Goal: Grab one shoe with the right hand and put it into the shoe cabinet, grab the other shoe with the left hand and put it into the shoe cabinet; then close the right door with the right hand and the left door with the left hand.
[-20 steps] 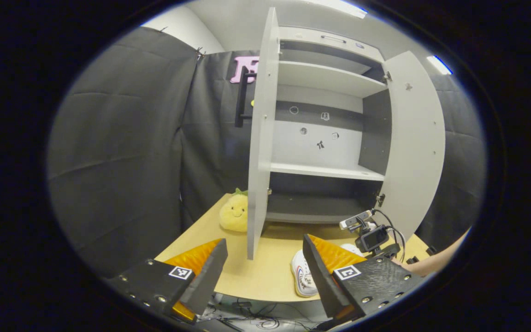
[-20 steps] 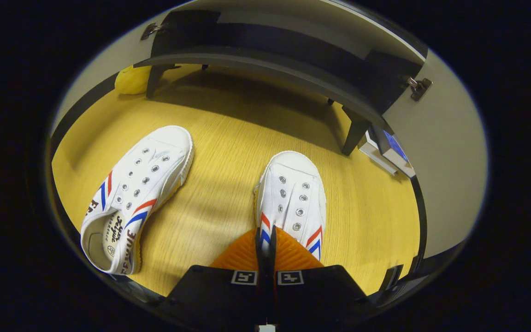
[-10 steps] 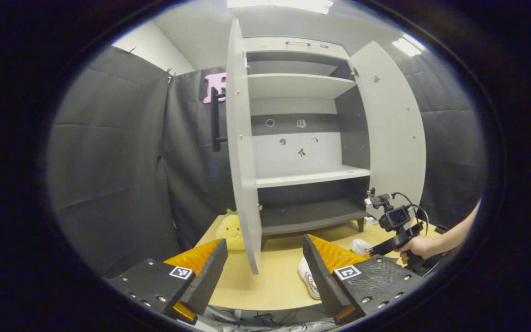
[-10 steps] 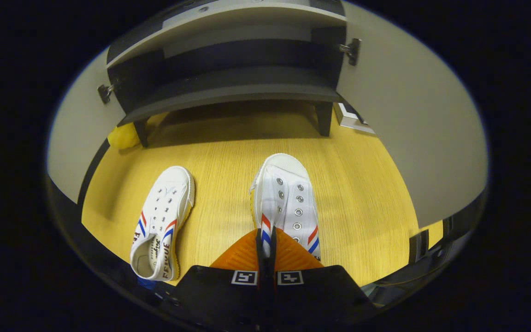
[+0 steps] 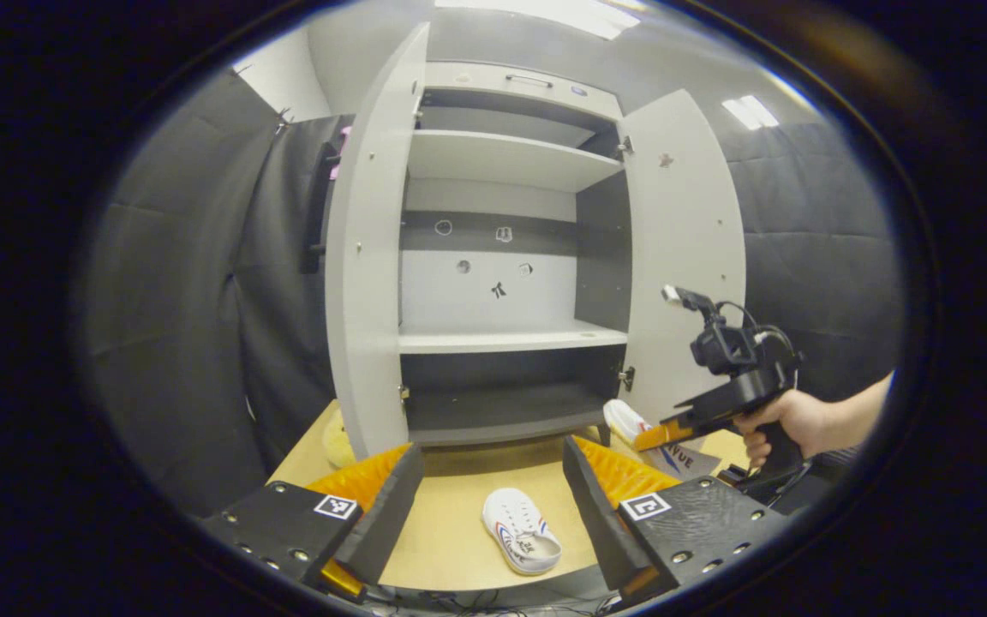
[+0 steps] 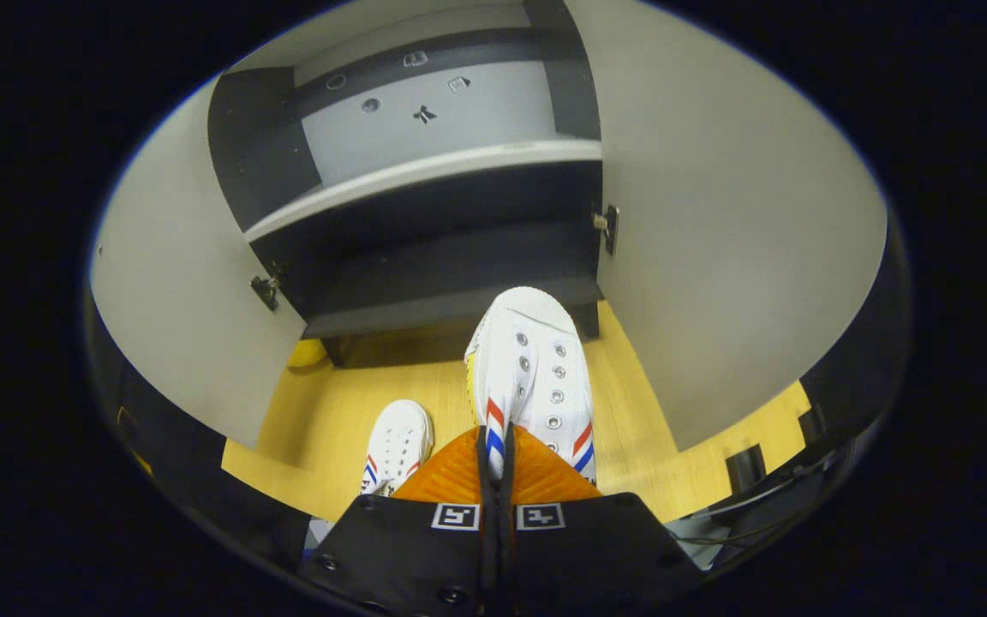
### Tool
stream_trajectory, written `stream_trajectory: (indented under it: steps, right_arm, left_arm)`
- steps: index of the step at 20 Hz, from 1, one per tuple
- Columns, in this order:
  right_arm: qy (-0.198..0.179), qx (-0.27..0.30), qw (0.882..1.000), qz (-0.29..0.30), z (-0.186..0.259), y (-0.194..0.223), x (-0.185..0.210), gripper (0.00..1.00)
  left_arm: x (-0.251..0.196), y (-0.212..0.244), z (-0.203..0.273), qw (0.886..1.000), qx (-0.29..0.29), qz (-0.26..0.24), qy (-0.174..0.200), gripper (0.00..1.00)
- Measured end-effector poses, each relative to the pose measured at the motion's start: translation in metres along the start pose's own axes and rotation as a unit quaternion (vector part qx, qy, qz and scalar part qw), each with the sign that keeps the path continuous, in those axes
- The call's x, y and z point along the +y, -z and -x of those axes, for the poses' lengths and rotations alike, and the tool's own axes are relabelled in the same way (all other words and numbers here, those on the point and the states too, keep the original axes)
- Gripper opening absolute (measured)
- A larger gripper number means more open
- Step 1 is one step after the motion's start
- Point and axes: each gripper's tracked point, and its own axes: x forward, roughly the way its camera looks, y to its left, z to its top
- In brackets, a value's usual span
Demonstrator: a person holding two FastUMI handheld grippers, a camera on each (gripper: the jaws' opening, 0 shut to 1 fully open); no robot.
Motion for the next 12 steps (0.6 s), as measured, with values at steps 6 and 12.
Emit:
stream_trajectory:
  steps: [6, 12]
  right_arm:
    - [-0.016, -0.106, 0.993, 0.046, 0.045, -0.110, 0.022, 0.01]
    - [-0.026, -0.184, 0.980, 0.069, 0.040, -0.210, 0.033, 0.00]
  left_arm:
    - [0.007, -0.013, -0.009, 1.000, -0.010, 0.008, 0.001, 0.95]
    - [0.008, -0.028, -0.019, 1.000, -0.008, 0.004, -0.012, 0.92]
